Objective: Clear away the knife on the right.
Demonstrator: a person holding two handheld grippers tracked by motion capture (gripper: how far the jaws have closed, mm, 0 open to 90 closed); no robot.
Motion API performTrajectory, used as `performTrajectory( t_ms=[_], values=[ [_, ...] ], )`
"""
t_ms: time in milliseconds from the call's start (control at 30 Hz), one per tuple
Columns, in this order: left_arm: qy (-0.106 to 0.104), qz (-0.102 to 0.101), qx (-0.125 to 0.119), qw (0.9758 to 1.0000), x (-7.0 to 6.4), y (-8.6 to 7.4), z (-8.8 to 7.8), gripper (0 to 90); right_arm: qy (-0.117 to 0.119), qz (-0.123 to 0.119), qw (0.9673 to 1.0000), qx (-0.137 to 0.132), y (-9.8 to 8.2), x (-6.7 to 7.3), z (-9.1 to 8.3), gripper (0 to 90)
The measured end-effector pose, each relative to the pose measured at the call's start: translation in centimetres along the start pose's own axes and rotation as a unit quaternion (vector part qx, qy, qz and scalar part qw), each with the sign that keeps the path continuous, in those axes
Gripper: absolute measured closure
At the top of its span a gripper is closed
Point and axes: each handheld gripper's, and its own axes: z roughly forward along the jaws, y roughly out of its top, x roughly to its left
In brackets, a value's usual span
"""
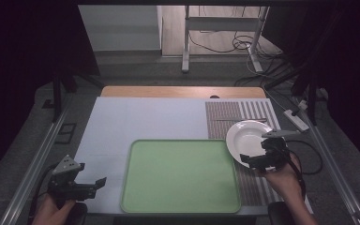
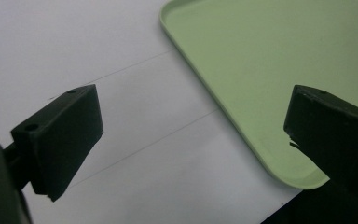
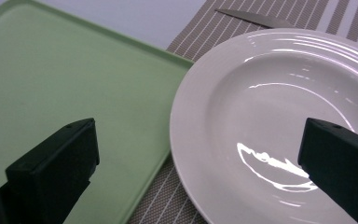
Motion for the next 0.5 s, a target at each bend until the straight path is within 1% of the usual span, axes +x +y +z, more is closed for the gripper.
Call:
performTrajectory(
  t_ms=[67,100,133,267,333,433,500],
  values=[
    [0.0,0.0,0.0,1.0,0.0,0.0,0.0,4.5,-0.002,0.003,1.0,-0.001,0.2,-0.2,0.2,0.0],
    [0.0,0.0,0.0,1.0,0.0,0.0,0.0,4.5,-0.008,-0.003,1.0,-0.001,0.4,-0.3,0.4,0.0],
    [0.0,0.0,0.0,1.0,0.0,0.0,0.0,4.5,-0.008,-0.003,1.0,-0.001,0.4,-0.3,0.4,0.0],
    [0.0,-0.001,0.001,1.0,0.0,0.0,0.0,4.5,-0.034,-0.015,0.9992,-0.012,0.7,-0.1,0.8,0.0],
    [0.0,-0.001,0.001,1.0,0.0,0.0,0.0,4.5,-0.043,-0.013,0.9989,-0.014,1.0,-0.1,1.1,0.0],
    [0.0,-0.002,0.001,1.0,0.0,0.0,0.0,4.5,-0.044,-0.008,0.9989,-0.013,1.4,-0.3,1.6,0.0],
    [-0.001,-0.002,0.001,1.0,0.1,0.0,0.0,4.5,-0.049,-0.003,0.9987,-0.014,1.7,-0.5,1.9,0.0]
  ],
)
